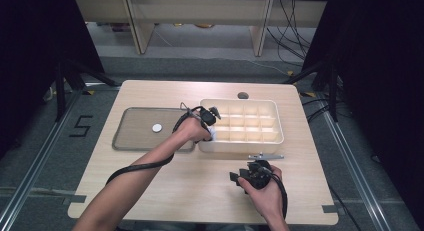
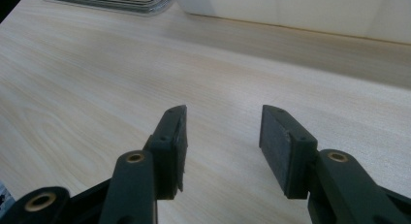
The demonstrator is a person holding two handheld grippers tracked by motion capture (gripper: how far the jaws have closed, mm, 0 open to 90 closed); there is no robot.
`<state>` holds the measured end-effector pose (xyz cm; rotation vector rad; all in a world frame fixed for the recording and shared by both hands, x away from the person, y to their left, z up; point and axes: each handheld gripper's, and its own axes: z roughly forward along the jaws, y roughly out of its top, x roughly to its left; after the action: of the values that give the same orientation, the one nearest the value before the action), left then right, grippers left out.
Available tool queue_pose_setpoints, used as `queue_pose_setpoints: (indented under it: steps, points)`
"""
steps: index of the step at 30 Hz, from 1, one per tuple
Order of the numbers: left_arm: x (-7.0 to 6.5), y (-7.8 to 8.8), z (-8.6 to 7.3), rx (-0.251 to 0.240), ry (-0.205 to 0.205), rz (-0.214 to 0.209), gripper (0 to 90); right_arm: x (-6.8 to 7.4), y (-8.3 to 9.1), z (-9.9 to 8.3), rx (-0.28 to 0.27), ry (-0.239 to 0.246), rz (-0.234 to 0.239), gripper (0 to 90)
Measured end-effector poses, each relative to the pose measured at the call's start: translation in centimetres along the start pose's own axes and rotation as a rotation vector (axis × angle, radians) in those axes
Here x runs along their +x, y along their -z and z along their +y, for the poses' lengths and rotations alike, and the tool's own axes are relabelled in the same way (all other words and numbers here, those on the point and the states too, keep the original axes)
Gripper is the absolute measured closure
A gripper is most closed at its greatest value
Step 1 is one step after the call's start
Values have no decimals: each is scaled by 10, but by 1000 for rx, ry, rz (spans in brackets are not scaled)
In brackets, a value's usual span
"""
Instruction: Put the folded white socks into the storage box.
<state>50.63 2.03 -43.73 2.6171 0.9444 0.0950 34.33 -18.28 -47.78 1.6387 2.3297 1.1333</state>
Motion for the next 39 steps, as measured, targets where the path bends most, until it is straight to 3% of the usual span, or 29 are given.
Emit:
queue_pose_setpoints:
  steps: [3,8,10,12,19,24,30,31,34,35,36,39]
  points:
    - [0,13,-2,-44,-3,-7,764,2,1,1,-1,-21,4,531]
    - [-1,30,-3,-129,18,-1,672,0,1,1,2,-8,-6,528]
    - [-1,34,-5,-154,6,5,639,5,2,0,8,-59,3,526]
    - [-3,37,-7,-190,24,11,604,2,1,0,1,-17,-7,523]
    - [0,44,-16,-217,5,39,533,3,1,0,3,-21,-8,520]
    - [-3,51,-25,-279,-2,45,489,5,1,0,8,-45,0,517]
    - [-6,57,-35,-348,-11,73,465,3,0,0,-11,-13,2,511]
    - [-6,58,-37,-354,-9,71,461,1,0,0,-13,16,-9,510]
    - [-8,63,-43,-374,-3,68,449,4,1,1,-4,-3,-16,508]
    - [-9,64,-45,-391,-1,74,446,3,0,1,-6,10,-12,507]
    - [-11,67,-48,-375,22,64,444,3,-1,0,-5,5,-6,507]
    - [-10,68,-52,-411,3,82,437,3,-1,0,-11,6,-1,505]
